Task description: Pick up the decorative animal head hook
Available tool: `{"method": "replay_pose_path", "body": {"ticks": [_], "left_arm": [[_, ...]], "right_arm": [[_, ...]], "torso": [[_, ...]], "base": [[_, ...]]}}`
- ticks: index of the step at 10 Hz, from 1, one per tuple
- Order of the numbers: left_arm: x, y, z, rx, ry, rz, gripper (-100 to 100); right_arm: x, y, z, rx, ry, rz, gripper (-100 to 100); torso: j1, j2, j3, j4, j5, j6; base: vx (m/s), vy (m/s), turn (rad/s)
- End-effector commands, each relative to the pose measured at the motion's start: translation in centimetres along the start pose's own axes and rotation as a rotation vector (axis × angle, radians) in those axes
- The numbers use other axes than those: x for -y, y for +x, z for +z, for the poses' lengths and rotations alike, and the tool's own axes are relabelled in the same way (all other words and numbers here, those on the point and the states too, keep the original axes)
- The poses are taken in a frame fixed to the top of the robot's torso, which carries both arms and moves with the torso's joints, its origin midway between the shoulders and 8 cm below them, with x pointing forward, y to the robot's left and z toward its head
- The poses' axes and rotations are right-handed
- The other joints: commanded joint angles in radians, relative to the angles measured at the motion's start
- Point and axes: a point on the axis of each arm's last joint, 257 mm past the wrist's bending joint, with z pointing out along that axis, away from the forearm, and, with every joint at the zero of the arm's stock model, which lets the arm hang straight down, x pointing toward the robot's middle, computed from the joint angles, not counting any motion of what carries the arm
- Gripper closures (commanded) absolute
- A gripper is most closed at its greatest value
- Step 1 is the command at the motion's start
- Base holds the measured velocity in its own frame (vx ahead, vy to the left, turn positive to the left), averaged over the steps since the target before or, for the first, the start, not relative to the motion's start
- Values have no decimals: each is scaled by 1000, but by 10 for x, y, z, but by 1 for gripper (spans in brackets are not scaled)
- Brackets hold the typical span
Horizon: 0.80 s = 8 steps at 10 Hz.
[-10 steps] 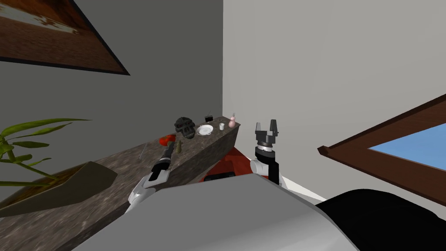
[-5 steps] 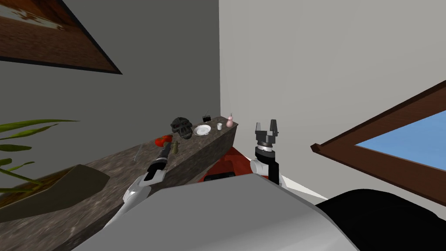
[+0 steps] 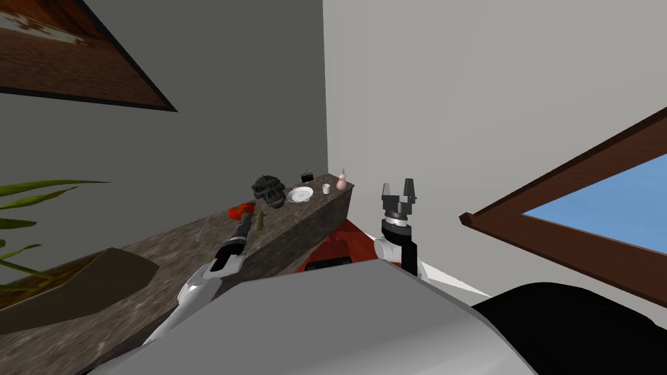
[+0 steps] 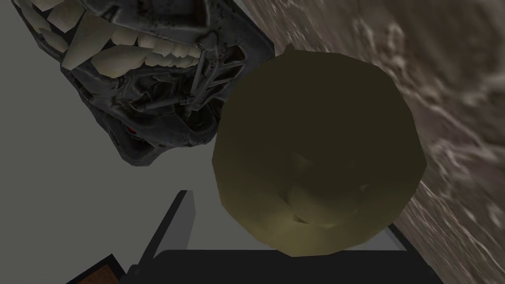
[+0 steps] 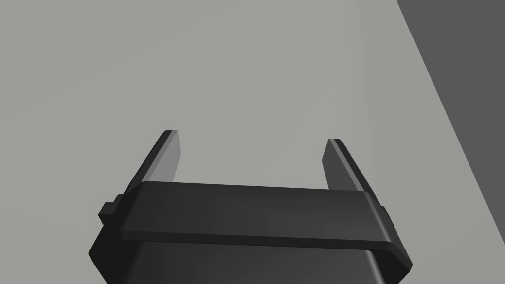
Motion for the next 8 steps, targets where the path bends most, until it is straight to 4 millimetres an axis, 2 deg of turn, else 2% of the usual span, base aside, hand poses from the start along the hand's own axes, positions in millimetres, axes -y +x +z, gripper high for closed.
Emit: {"method": "replay_pose_path", "body": {"ticks": [1,4,5,6,7,8], "left_arm": [[13,-24,13,26,42,4,-100],[-14,-20,4,17,-16,3,-100],[0,-47,16,47,24,7,-100],[-23,-44,7,42,-27,6,-100],[-18,-70,14,74,-8,10,-100],[-20,-71,13,74,-13,12,-100]], "right_arm": [[0,0,0,0,0,0,0],[0,0,0,0,0,0,0],[0,0,0,0,0,0,0],[0,0,0,0,0,0,0],[0,0,0,0,0,0,0],[0,0,0,0,0,0,0]], "torso": [[0,0,0,0,0,0],[-1,1,0,0,0,0],[0,0,0,0,0,0],[-2,1,0,0,-1,1],[-3,1,0,0,0,0],[-4,1,0,0,-1,0]], "base": [[-6,-49,-89],[-6,-26,-12],[-17,-40,-73],[-10,-50,-54],[-9,-75,-68],[-8,-68,-34]]}}
